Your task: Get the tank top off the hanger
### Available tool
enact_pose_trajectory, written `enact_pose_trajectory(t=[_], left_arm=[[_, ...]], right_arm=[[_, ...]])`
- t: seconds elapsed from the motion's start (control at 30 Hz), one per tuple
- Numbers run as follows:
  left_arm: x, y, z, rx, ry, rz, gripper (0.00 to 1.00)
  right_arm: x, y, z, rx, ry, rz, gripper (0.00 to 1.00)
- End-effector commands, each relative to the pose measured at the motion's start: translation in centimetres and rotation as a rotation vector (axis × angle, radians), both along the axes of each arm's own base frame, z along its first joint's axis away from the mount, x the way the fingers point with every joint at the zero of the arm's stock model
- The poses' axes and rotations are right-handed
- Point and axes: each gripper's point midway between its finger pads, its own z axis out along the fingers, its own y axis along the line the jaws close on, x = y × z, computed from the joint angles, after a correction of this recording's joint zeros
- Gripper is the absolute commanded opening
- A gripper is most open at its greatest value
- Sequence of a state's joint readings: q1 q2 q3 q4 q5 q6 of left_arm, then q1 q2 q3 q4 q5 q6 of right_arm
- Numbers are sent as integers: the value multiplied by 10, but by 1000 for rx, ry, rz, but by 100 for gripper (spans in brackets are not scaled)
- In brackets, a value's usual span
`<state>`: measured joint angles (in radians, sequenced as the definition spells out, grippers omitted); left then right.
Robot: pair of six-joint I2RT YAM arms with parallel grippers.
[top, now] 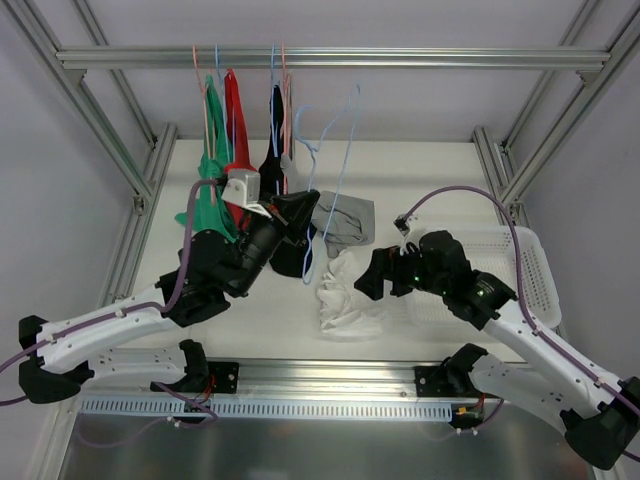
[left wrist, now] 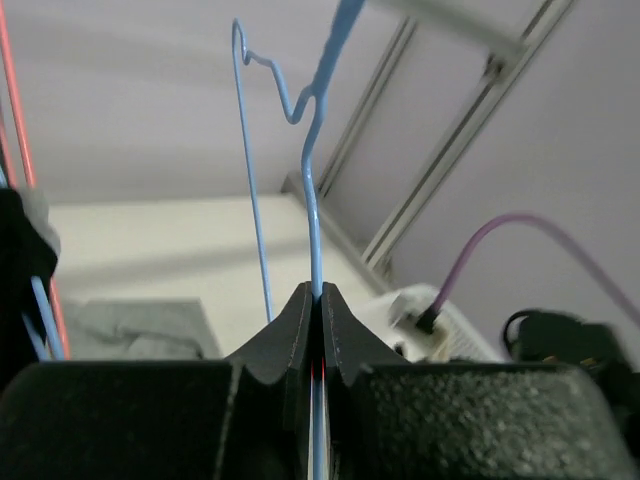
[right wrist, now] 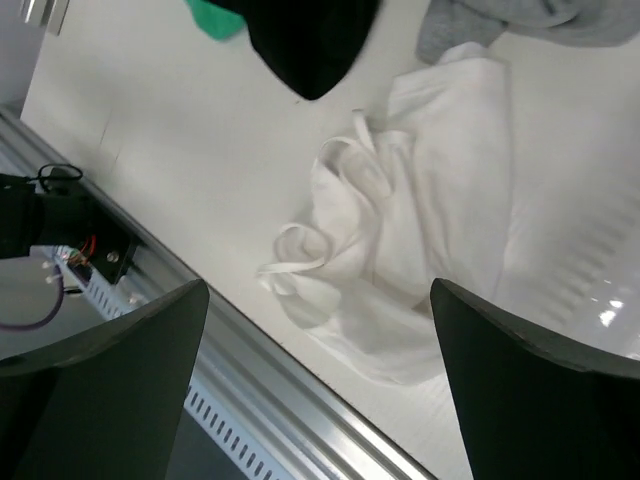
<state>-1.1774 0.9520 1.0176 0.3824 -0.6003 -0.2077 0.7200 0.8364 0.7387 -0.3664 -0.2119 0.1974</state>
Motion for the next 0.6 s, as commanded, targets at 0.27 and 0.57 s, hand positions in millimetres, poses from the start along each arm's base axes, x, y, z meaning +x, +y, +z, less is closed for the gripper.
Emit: enact_pose_trajectory(t=[0.27,0.57], left_arm=[[26,-19,-48,274,266,135,0],[97,-56,27,252,183,180,0]], right_arm=[[7,-62,84,-4,-276,-222,99],[2,-71,77,-29,-280,-231,100]])
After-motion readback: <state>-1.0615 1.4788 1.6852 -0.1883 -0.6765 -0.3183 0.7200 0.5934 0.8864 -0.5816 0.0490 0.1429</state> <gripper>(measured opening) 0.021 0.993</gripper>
